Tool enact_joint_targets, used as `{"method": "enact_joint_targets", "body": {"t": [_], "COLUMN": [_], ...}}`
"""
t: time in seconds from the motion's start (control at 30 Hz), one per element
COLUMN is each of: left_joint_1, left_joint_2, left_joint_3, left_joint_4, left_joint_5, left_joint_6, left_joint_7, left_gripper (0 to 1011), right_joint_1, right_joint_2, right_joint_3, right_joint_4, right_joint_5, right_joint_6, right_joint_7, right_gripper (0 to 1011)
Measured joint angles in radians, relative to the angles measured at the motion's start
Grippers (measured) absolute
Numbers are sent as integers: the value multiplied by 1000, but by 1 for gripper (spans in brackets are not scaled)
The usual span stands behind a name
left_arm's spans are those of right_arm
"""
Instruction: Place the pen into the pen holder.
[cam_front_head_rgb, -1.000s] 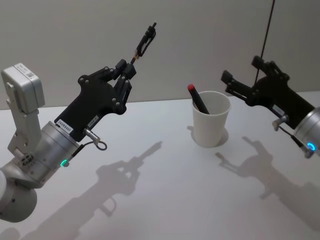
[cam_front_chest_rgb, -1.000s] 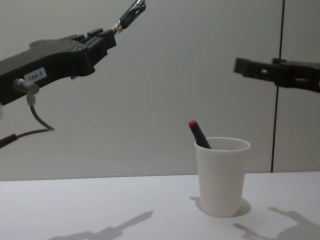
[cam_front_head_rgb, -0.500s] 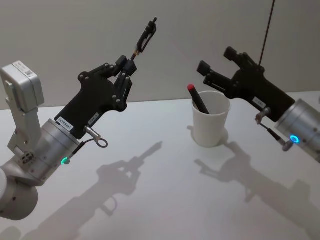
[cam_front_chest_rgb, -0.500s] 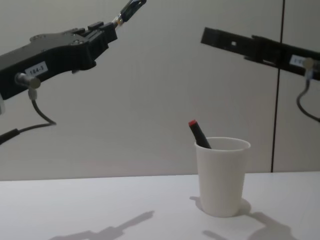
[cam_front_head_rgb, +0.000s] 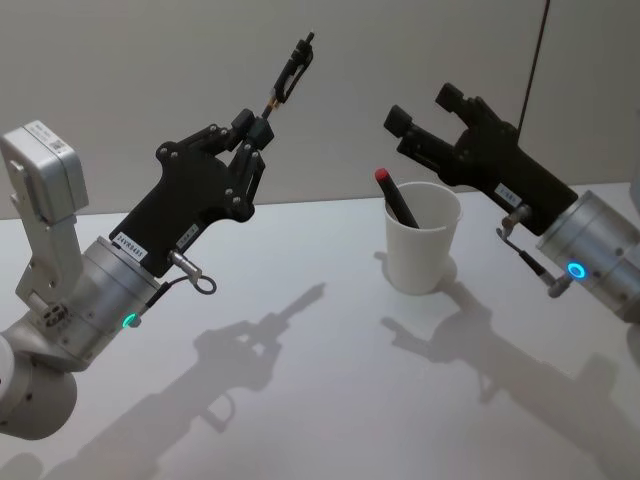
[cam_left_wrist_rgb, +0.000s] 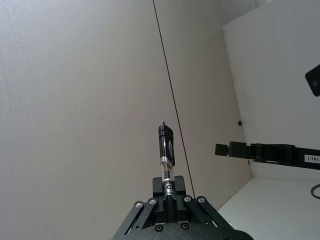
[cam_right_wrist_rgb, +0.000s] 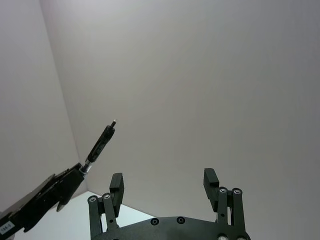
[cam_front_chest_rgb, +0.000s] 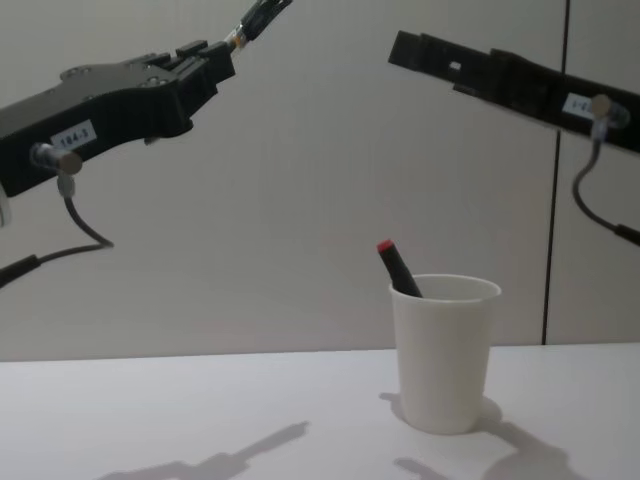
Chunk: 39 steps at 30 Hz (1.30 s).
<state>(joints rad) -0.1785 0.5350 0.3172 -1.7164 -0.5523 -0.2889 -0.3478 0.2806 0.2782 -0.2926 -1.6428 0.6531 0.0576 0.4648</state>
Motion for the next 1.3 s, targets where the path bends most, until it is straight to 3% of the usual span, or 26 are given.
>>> {"method": "enact_joint_targets", "body": {"t": [0.2,0.6,0.87,1.3], "left_joint_1": [-1,-1,-1,-1], "left_joint_2": [-1,-1,-1,-1], "left_joint_3": [0,0,0,0], "left_joint_4": [0,0,0,0], "left_joint_5": [0,0,0,0], "left_joint_6": [-1,-1,-1,-1], "left_joint_7": [0,0,0,0], "left_gripper": [129,129,129,129], "right_joint_1": [3,21,46,90], "right_joint_2": [-17,-74,-121,-169], "right_joint_3": [-5,-28,-52,-83], "right_joint_4": [8,44,81,116], "right_joint_5": [48,193,288,376], "right_joint_6": [5,39,106,243], "right_joint_7": [-24,-64,-68,-51], "right_gripper": [1002,1002,1002,1002]}}
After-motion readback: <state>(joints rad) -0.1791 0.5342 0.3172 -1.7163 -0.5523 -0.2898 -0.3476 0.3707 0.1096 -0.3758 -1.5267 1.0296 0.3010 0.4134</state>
